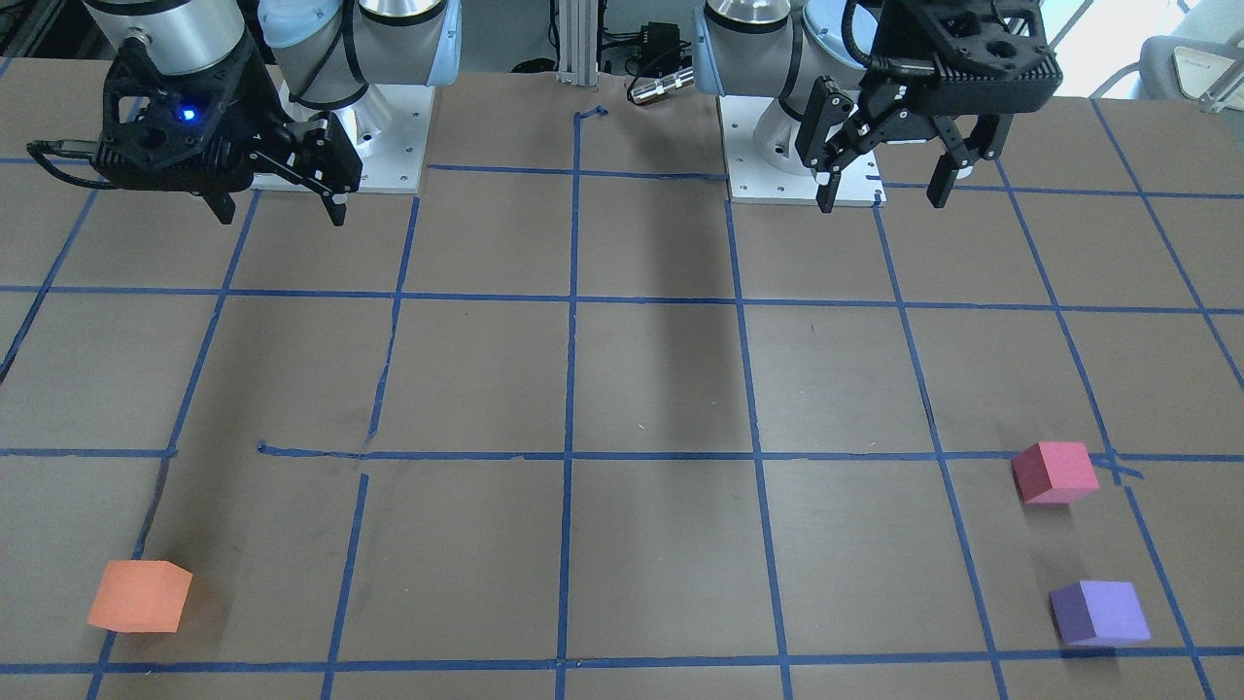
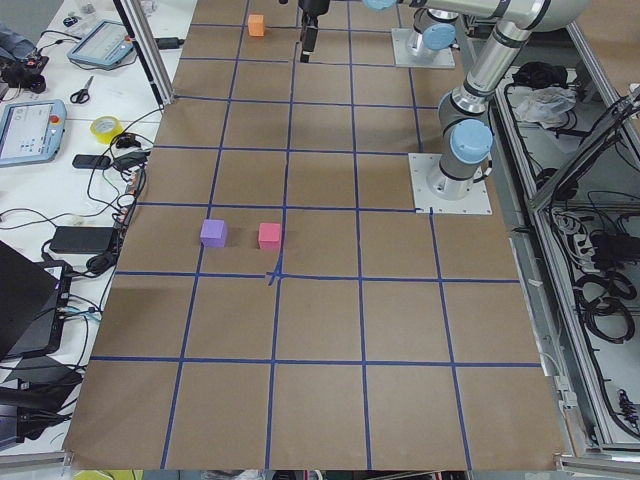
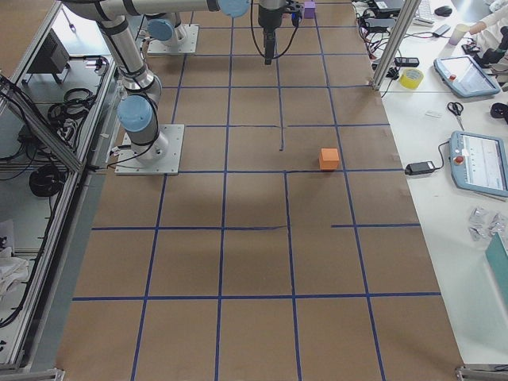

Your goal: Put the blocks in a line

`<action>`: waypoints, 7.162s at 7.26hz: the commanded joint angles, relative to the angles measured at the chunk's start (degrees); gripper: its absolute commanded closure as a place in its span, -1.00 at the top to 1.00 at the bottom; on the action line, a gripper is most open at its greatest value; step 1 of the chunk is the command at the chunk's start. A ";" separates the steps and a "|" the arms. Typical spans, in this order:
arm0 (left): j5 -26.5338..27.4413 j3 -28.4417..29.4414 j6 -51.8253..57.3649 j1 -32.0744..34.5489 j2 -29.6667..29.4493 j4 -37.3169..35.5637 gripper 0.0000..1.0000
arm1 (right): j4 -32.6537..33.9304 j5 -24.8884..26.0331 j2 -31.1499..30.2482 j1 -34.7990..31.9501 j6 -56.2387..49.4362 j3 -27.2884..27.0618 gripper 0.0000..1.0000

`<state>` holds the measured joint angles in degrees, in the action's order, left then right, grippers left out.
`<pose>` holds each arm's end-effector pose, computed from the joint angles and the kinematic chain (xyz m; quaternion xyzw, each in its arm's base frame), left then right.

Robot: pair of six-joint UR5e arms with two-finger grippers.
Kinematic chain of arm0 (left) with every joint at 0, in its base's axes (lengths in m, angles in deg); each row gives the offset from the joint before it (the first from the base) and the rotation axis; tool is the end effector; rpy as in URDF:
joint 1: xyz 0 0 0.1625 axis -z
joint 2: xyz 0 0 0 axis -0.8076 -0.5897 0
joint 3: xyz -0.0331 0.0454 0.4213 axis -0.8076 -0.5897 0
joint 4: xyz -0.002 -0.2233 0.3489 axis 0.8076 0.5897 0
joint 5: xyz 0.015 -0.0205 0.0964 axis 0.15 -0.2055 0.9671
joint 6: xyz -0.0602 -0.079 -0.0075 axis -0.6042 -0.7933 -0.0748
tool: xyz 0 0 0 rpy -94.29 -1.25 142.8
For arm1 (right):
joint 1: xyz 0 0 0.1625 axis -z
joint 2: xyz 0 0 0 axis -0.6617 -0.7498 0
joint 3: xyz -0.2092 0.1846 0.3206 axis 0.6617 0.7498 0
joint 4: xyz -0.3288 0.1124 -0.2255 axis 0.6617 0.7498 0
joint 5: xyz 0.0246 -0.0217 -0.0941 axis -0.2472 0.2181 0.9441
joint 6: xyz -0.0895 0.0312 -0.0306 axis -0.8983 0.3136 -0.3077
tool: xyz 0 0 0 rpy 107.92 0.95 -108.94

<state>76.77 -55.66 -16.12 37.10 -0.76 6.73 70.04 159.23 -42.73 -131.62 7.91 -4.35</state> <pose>-0.1342 -0.4553 0.5519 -0.0235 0.9936 -0.1066 0.0297 0.1343 -0.4767 0.5088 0.0037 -1.0000 -0.0072 0.0025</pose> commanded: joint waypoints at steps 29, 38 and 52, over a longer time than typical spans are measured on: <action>-0.26 -0.18 -0.08 0.26 0.19 0.44 1.00 | 32.41 -0.90 16.42 10.64 -10.73 0.44 1.00; -0.62 -0.09 -0.08 0.44 -0.69 0.00 1.00 | 45.60 -0.55 39.92 16.19 -13.30 6.59 1.00; -0.09 1.13 0.01 0.00 0.10 0.26 1.00 | 31.89 -3.18 42.46 -14.82 15.17 18.79 -1.00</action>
<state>76.36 -55.39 -16.11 37.18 -0.86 6.75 101.82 156.46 -2.78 -143.09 20.98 12.38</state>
